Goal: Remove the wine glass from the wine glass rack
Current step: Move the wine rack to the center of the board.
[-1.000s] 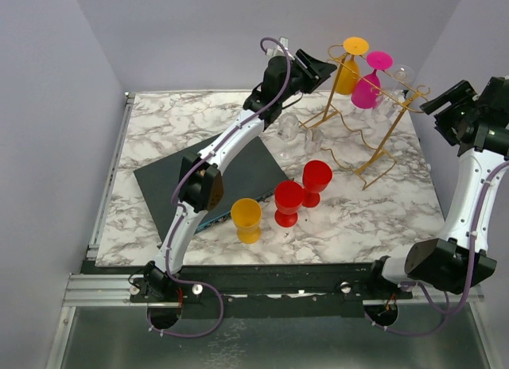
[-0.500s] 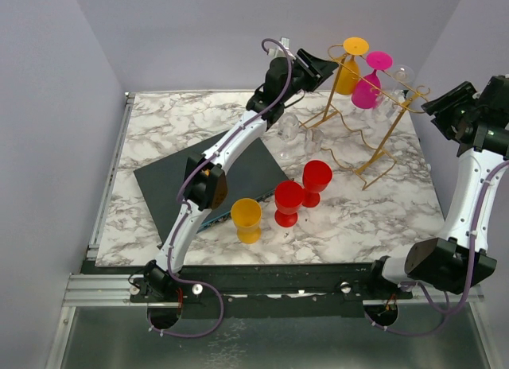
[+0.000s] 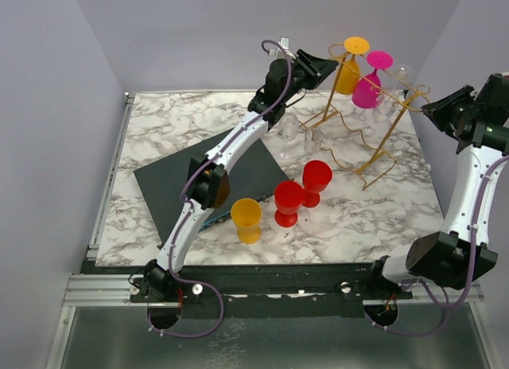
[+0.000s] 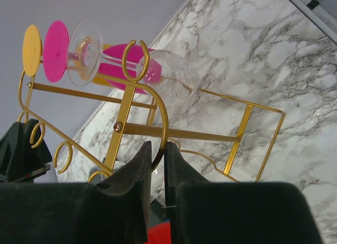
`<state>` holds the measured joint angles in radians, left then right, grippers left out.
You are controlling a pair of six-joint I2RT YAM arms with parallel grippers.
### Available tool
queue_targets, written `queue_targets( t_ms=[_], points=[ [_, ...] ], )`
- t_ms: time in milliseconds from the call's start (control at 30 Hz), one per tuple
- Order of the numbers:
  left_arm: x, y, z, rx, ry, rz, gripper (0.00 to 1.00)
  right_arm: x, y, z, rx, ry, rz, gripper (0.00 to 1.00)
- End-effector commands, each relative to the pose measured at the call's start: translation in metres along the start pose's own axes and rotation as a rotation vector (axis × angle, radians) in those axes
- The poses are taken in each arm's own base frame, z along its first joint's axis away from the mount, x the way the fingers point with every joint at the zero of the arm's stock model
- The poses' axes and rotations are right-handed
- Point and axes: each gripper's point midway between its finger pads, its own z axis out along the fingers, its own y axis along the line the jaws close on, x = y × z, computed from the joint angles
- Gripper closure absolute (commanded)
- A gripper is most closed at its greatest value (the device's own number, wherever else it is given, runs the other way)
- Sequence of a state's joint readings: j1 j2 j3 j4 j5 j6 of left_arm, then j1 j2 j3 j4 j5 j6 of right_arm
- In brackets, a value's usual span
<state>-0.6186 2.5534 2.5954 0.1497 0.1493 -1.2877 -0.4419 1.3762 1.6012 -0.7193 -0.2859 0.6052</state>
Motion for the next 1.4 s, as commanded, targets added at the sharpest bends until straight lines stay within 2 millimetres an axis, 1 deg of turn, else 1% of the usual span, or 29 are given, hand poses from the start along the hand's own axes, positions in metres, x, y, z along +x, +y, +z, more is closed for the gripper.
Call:
queue_targets(
  t_ms=[0, 33, 67, 133, 267, 367, 433, 667, 800, 967, 1033, 1133, 1267, 1367],
  points=[
    [-0.018, 0.006, 0.006, 0.016, -0.073, 0.011, 0.75, 0.007, 0.006, 0.003, -0.046, 0.041, 0.015, 0.9],
    [-0.02, 0.006, 0.006, 0.019, -0.081, 0.013, 0.78, 0.008, 0.008, 0.002, -0.055, 0.047, 0.02, 0.93],
    [-0.021, 0.007, 0.007, 0.023, -0.087, 0.013, 0.81, 0.009, 0.011, 0.001, -0.067, 0.055, 0.025, 0.99],
    [-0.023, 0.004, 0.007, 0.033, -0.102, 0.016, 0.85, 0.009, 0.017, -0.002, -0.09, 0.066, 0.034, 1.0],
    [-0.028, 0.002, 0.009, 0.049, -0.127, 0.024, 1.0, 0.007, 0.031, -0.009, -0.135, 0.082, 0.057, 1.0],
    [-0.032, -0.001, 0.009, 0.054, -0.146, 0.039, 1.0, 0.011, 0.045, -0.014, -0.194, 0.119, 0.086, 0.99],
    [-0.033, -0.004, 0.009, 0.056, -0.151, 0.049, 1.0, 0.014, 0.05, -0.016, -0.212, 0.131, 0.094, 1.0],
    [-0.034, -0.007, 0.008, 0.059, -0.151, 0.068, 1.0, 0.022, 0.064, -0.027, -0.259, 0.147, 0.114, 1.0],
    [-0.034, -0.005, 0.009, 0.058, -0.151, 0.071, 1.0, 0.026, 0.07, -0.029, -0.283, 0.164, 0.123, 1.0],
    [-0.035, -0.008, 0.008, 0.058, -0.152, 0.086, 1.0, 0.036, 0.089, -0.032, -0.325, 0.192, 0.115, 1.0],
    [-0.036, -0.009, 0.008, 0.06, -0.151, 0.088, 1.0, 0.037, 0.089, -0.029, -0.317, 0.196, 0.112, 1.0],
    [-0.035, -0.006, 0.008, 0.053, -0.142, 0.088, 1.0, 0.037, 0.083, -0.025, -0.292, 0.187, 0.098, 0.99],
    [-0.033, -0.004, 0.007, 0.047, -0.125, 0.088, 1.0, 0.034, 0.072, -0.018, -0.242, 0.157, 0.077, 0.89],
    [-0.029, 0.0, 0.006, 0.041, -0.109, 0.087, 1.0, 0.027, 0.064, -0.012, -0.191, 0.126, 0.057, 0.79]
  ],
)
